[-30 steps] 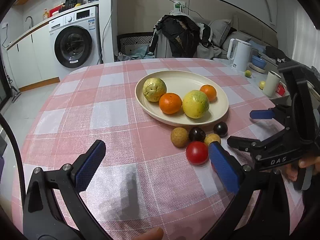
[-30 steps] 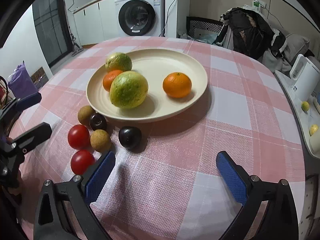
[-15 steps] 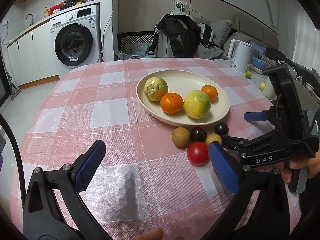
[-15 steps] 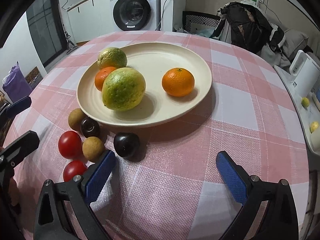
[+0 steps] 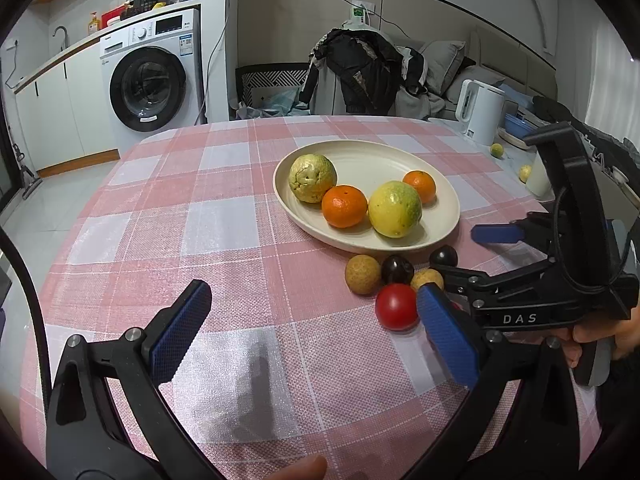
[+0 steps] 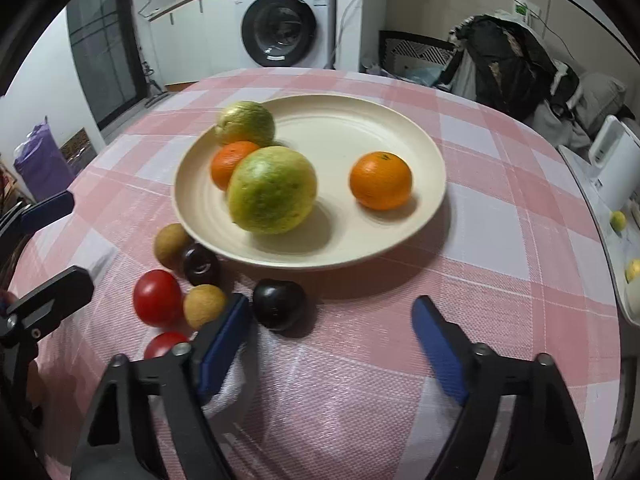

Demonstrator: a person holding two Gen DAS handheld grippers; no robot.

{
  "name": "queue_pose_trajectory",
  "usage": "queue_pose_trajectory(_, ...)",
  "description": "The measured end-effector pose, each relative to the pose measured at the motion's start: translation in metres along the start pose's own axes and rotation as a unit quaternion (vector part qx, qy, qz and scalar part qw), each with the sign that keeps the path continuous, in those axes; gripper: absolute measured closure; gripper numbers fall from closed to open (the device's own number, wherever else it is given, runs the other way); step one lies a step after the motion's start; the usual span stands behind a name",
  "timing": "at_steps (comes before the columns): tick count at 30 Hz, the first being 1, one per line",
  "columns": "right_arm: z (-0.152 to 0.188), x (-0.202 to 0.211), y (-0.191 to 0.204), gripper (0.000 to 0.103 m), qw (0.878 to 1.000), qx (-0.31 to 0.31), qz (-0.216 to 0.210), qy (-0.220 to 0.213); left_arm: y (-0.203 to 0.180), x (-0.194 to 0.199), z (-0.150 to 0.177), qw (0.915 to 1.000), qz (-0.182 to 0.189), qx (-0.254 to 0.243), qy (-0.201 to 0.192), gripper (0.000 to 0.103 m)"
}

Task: Organize fruits
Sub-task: 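Close the right tool around the dark plum beside the tomatoes, then grasp the red tomato with the left tool while the right tool holds the plum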

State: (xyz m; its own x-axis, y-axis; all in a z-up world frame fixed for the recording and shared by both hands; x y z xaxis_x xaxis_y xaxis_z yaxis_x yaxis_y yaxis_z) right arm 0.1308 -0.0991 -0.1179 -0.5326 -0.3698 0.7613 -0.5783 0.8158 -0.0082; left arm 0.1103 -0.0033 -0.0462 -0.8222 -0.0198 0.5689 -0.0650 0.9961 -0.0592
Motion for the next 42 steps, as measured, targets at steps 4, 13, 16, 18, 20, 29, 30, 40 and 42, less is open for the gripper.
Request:
queue_pose_trajectory(4, 0.0, 0.004, 0.008, 0.045, 1.0, 0.017, -0.014, -0.007, 0.0, -0.001, 0.001, 1.0, 0.0, -0.002, 0.0, 0.001)
queue_pose_trajectory(13, 0.001, 0.008, 0.017, 0.072, 0.998, 0.023, -0.049, -0.014, -0.002, 0.0, 0.001, 1.0, 0.005, -0.005, 0.003, 0.001)
queue_pose_trajectory(16, 0.003, 0.011, 0.018, 0.077, 0.998, 0.018, -0.059, -0.015, -0.003, 0.0, 0.002, 0.9999, 0.011, -0.002, 0.004, 0.001)
queue_pose_trajectory(18, 0.002, 0.013, 0.017, 0.077, 0.998, 0.017, -0.063, -0.018, -0.005, 0.0, 0.002, 0.9998, 0.017, -0.004, 0.005, 0.001)
queue_pose_trajectory(20, 0.002, 0.016, 0.017, 0.077, 0.997, 0.018, -0.067, -0.02, -0.007, -0.001, 0.002, 0.9998, 0.016, -0.008, 0.008, 0.001)
queue_pose_trajectory(29, 0.001, 0.046, 0.002, 0.077, 0.996, 0.014, -0.069, -0.045, -0.011, -0.012, 0.006, 0.9984, 0.035, 0.003, 0.044, 0.001)
queue_pose_trajectory(30, 0.0, 0.048, 0.0, 0.077, 0.996, 0.011, -0.07, -0.047, -0.011, -0.015, 0.006, 0.9983, 0.034, 0.004, 0.046, 0.001)
queue_pose_trajectory(40, -0.003, 0.049, -0.005, 0.077, 0.997, 0.008, -0.064, -0.052, -0.021, -0.043, 0.003, 0.996, 0.047, 0.003, 0.077, 0.007)
queue_pose_trajectory(42, -0.002, 0.05, -0.005, 0.077, 0.997, 0.009, -0.064, -0.052, -0.024, -0.047, 0.003, 0.9956, 0.048, -0.003, 0.081, 0.01)
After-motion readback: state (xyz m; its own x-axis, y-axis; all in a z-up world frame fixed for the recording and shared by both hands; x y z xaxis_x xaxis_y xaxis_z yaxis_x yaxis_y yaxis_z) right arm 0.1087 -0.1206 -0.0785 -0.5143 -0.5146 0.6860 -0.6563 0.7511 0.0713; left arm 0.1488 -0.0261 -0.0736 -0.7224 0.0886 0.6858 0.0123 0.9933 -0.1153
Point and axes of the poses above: each gripper's, at about its wrist camera, not at the fingertips, and x roughly against the way its jaws point, y to its left, z to its underside, the point moved 4 cm from there along -x, roughly the way its jaws point, and after that the axes turned 5 degrees about -y, right-handed, at the moved point
